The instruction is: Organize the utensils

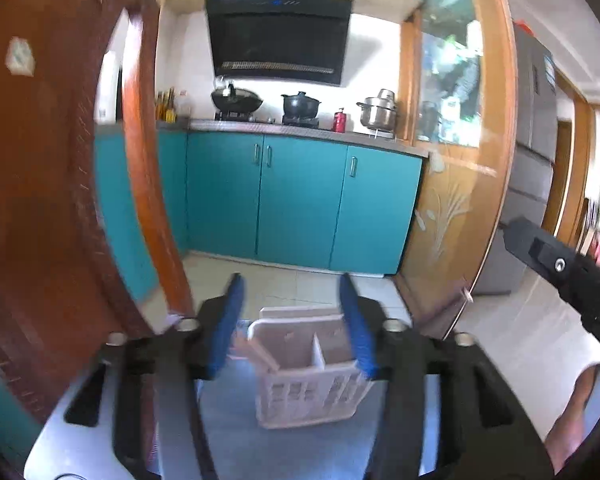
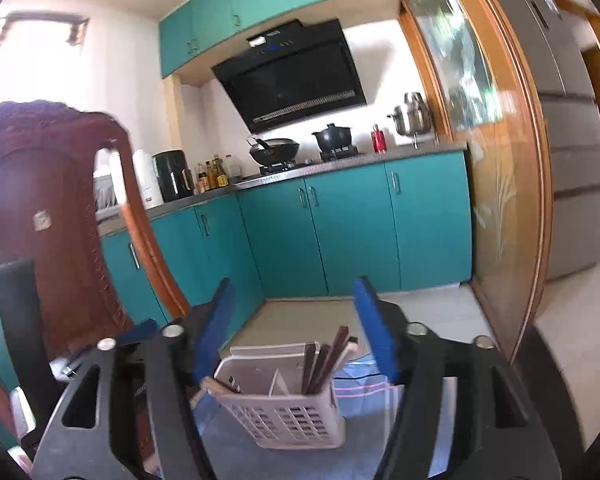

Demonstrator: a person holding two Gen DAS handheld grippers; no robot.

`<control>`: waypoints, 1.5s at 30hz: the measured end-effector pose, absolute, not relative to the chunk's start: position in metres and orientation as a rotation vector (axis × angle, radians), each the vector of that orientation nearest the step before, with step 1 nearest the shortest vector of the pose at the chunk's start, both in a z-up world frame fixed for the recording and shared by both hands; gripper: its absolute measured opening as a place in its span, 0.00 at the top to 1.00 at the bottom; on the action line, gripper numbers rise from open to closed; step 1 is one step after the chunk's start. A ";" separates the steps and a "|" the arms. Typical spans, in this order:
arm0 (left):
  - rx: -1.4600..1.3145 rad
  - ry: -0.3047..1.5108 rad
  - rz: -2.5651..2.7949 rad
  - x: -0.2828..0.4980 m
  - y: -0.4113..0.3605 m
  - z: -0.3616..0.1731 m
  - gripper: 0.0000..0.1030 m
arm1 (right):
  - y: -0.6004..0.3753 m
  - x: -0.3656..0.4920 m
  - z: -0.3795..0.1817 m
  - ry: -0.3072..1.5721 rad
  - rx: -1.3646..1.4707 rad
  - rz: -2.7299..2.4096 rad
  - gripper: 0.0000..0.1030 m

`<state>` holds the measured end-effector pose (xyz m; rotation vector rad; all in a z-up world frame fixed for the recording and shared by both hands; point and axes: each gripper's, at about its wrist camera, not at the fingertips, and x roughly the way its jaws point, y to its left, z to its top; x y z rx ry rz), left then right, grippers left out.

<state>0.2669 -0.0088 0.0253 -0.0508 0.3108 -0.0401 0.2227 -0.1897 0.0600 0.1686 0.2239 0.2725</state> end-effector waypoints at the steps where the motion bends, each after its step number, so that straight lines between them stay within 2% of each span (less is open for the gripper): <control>1: -0.023 0.301 -0.034 0.249 -0.011 0.024 0.34 | -0.189 0.212 0.059 0.221 0.137 0.267 0.31; 3: -0.001 0.291 -0.021 0.218 -0.012 0.020 0.26 | -0.188 0.180 0.048 0.222 0.058 0.247 0.25; 5: -0.003 0.288 -0.018 0.179 -0.011 0.011 0.13 | -0.189 0.153 0.029 0.250 0.010 0.210 0.17; 11: 0.006 0.351 -0.015 0.091 -0.015 -0.014 0.04 | -0.200 0.078 -0.017 0.397 0.062 0.135 0.07; 17: 0.041 0.381 -0.035 0.030 -0.014 -0.015 0.04 | -0.187 0.003 -0.002 0.340 -0.067 0.089 0.03; 23: 0.057 0.362 -0.017 -0.002 -0.007 -0.009 0.04 | -0.191 -0.035 0.012 0.299 -0.117 0.026 0.03; 45: 0.023 0.344 -0.007 -0.030 0.015 -0.006 0.04 | -0.168 -0.058 0.013 0.296 -0.150 0.062 0.03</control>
